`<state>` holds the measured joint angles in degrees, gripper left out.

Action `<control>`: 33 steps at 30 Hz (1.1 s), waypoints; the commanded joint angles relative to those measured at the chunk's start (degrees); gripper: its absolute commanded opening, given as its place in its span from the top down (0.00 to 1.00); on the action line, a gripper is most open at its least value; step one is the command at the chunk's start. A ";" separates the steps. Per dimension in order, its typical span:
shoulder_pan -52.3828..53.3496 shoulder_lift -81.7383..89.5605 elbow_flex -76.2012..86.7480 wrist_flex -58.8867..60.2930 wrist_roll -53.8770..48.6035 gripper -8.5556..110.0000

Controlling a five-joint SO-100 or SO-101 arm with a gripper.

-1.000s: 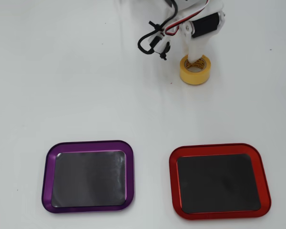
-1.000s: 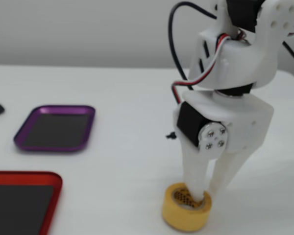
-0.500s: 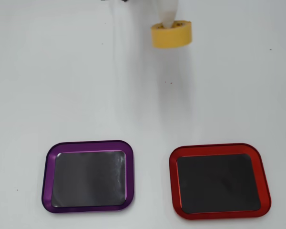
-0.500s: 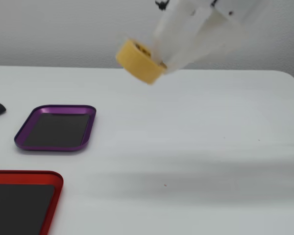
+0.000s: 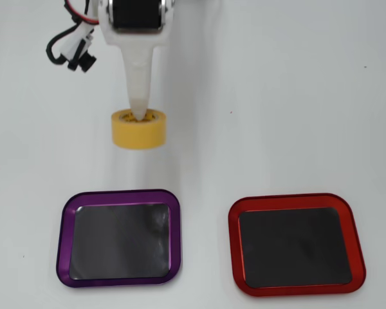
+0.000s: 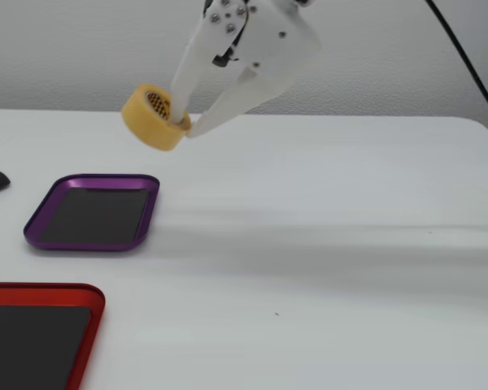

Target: Grasp a tape and put it in the right purple dish.

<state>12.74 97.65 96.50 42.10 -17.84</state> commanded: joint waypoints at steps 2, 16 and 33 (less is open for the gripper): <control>0.00 -8.88 -10.46 -1.05 0.35 0.93; 0.09 -26.72 -24.52 -1.14 0.44 0.93; 1.23 -26.54 -24.17 -0.35 0.35 0.85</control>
<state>13.62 69.61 74.53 41.75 -17.84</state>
